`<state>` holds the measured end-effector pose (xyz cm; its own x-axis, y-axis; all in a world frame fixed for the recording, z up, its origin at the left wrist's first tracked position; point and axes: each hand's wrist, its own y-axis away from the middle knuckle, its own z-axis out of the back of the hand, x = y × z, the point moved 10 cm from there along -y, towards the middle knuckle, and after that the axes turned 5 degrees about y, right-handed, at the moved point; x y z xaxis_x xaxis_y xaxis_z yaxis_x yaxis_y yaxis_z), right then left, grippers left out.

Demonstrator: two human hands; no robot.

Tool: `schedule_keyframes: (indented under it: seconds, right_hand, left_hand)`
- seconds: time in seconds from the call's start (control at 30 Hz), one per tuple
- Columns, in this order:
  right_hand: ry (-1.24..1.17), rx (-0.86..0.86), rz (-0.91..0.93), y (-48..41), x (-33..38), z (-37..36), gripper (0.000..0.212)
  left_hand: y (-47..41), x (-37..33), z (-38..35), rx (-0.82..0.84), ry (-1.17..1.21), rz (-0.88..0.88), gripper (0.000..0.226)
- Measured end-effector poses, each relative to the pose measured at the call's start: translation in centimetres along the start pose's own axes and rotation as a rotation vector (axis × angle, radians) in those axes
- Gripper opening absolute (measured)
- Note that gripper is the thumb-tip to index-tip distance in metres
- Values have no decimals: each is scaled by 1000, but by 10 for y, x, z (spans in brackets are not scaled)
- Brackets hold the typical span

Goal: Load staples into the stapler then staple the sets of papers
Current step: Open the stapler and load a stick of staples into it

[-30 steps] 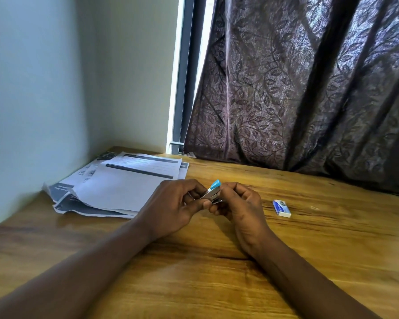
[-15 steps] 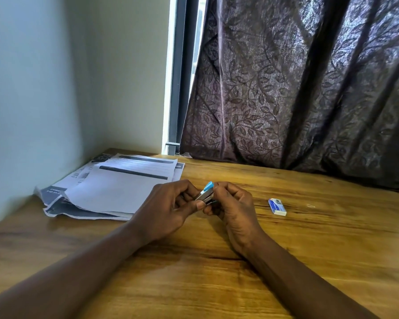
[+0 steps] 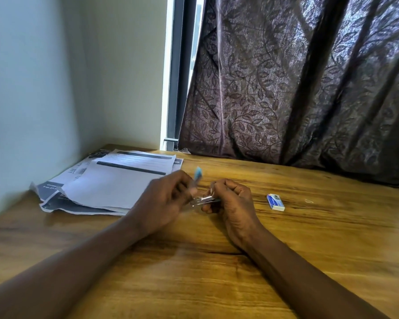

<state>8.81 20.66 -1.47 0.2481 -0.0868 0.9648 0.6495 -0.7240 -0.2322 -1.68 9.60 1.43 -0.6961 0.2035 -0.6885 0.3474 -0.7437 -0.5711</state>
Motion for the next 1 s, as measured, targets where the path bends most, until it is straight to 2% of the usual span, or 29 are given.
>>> schedule_keyframes:
  seconds: [0.1,0.2,0.27,0.4,0.5,0.63,0.77,0.9,1.0]
  right_hand:
    - [9,20,9,4,1,-2,21]
    - [-39,46,6,6,3,-7,16]
    - [-66,33,7,5,5,-6,13]
    - [-122,-82,21,0,9,12,16]
    - [-112,-171,44,-9,14,33,23]
    - [-192,-197,32,-15,12,46,26]
    - [-292,-200,18,-15,12,50,23]
    - [-360,-135,-23,-11,12,39,22]
    - [-449,-76,-63,-9,10,27,33]
  left_hand:
    - [-4,9,27,-156,57,39,2]
    - [0,12,29,-163,74,75,5]
    - [0,19,29,-170,173,118,7]
    - [-7,29,37,-201,400,197,18]
    - [-6,31,35,-184,547,254,32]
    - [-4,33,21,-57,659,328,27]
    - [-2,28,9,65,572,320,14]
    - [-1,20,13,28,391,242,34]
    - [-1,11,18,3,283,152,24]
